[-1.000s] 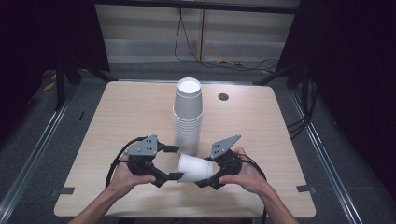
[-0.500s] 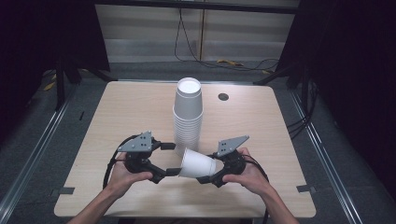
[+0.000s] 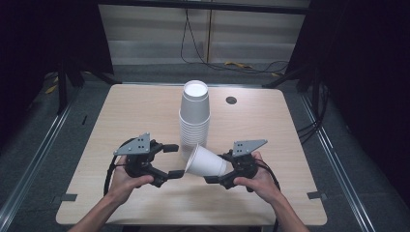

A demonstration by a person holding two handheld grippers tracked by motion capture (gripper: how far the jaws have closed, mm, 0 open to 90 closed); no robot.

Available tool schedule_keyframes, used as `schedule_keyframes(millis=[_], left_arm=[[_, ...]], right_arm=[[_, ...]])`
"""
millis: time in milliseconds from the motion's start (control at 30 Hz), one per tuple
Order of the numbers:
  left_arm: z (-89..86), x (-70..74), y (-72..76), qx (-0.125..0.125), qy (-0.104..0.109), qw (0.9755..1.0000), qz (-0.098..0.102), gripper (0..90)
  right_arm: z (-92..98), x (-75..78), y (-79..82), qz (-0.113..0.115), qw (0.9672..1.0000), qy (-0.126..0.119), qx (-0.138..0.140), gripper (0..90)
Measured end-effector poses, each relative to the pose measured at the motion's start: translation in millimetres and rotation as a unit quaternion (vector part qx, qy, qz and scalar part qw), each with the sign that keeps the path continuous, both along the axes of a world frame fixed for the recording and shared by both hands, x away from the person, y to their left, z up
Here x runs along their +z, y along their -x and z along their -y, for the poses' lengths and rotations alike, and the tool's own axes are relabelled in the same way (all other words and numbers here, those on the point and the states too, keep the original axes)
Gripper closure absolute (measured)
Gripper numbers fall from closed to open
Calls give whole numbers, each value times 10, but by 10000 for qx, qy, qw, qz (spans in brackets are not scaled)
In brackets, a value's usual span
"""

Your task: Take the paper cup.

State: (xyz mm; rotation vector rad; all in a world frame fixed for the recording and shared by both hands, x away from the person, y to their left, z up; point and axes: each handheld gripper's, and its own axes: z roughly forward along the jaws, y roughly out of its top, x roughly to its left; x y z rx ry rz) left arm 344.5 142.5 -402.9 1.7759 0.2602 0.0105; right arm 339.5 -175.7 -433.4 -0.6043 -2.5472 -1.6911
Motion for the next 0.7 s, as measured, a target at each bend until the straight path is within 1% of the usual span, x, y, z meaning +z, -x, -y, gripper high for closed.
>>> schedule_keyframes(millis=[33,133,200,267,333,400,567,700], left_arm=[[0,-1,2,2,6,10000,17,156],[6,-7,5,2,80,10000,15,155],[5,-8,3,15,64,10000,-3,155],[15,-20,3,-4,99,9999,-17,154],[20,-29,3,5,86,10000,4,155],[30,-43,4,9,100,9999,14,154],[52,-59,13,-5,14,10000,17,154],[67,-72,12,-17,35,10000,30,154]], right_arm=[[3,-4,-1,-14,10000,-62,0,226],[7,-9,3,47,9998,-163,-41,226],[12,-14,0,125,9997,-193,-104,226],[15,-24,-1,167,9996,-210,-119,226],[15,-34,7,245,9993,-207,-198,226],[0,-50,12,267,9993,-208,-170,226],[-65,-74,31,330,9991,-279,-14,226],[-98,-87,43,365,9986,-375,48,226]])
